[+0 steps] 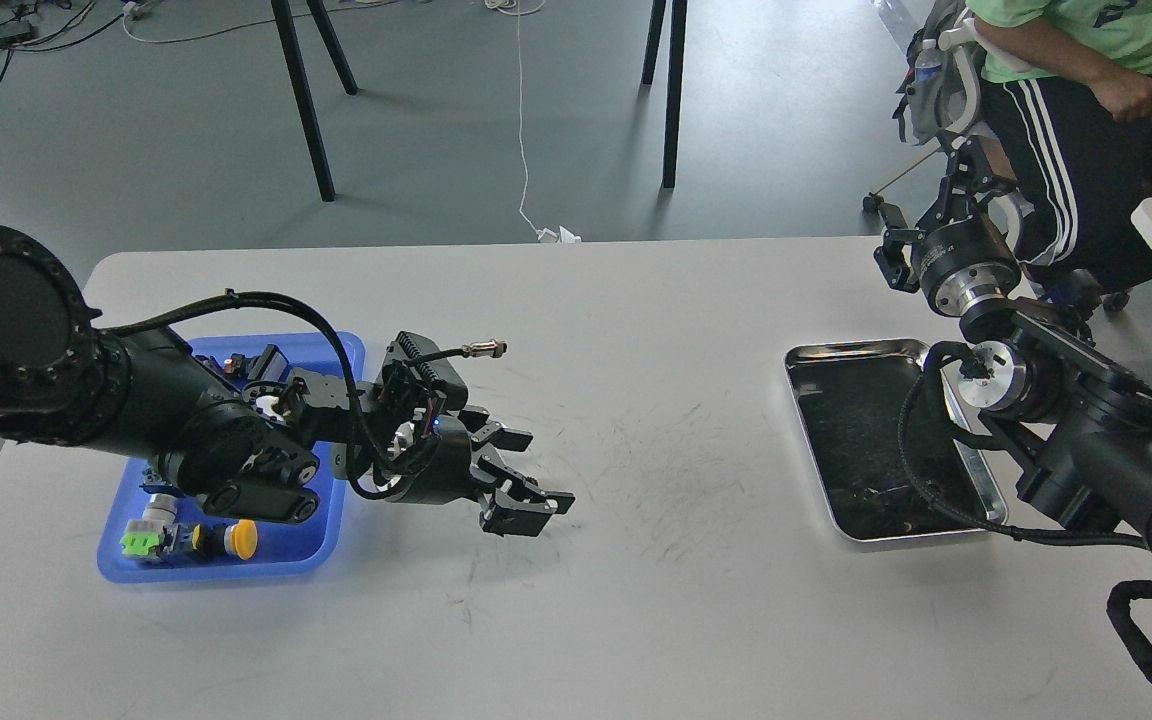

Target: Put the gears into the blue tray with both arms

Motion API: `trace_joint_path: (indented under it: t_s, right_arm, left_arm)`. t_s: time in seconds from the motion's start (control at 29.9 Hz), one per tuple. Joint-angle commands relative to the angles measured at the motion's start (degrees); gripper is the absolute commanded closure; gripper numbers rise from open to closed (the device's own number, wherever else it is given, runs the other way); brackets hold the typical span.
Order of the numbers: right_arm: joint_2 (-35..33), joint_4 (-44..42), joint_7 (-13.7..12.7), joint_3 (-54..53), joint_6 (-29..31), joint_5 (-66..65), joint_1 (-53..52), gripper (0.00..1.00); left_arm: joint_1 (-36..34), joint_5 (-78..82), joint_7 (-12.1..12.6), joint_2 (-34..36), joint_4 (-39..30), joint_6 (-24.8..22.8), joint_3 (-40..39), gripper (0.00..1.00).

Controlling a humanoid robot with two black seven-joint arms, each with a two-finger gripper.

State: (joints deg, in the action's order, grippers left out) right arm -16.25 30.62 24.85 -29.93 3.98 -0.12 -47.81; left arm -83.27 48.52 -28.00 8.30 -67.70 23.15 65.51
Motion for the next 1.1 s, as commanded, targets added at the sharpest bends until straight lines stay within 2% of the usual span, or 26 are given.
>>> trace_joint_path:
  t_s: [0.0, 0.07, 0.23, 0.4, 0.57, 1.07]
  right_arm:
    - [-0.3, 0.1, -0.5, 0.0, 0.1, 0.0, 0.9, 0.03]
    - [-0.3, 0.1, -0.5, 0.0, 0.1, -0.1, 0.9, 0.03]
    - [-0.3, 0.1, -0.5, 0.1, 0.1, -0.1, 0.9, 0.03]
    - [-0.3, 0.1, -0.4, 0.3, 0.1, -0.1, 0.9, 0.03]
    - [-0.3, 0.0, -0.4, 0.4, 0.1, -0.1, 0.9, 0.03]
    - [0.0, -0.5, -0.6, 0.0, 0.1, -0.1, 1.3, 0.03]
  left_arm:
    - [0.6, 0.1, 0.0, 0.1, 0.1, 1.3, 0.2, 0.15]
    - [1.1, 0.1, 0.0, -0.2, 0.8, 2.4, 1.1, 0.19]
    - [1.4, 0.3, 0.0, -1.1, 1.2, 4.8, 2.7, 0.19]
    - [1.7, 0.2, 0.0, -2.8, 1.9, 4.8, 4.6, 0.20]
    - [1.7, 0.3, 0.0, -3.4, 1.8, 4.8, 9.8, 0.20]
    - [-1.5, 0.4, 0.0, -4.3, 2.5, 4.8, 9.4, 0.22]
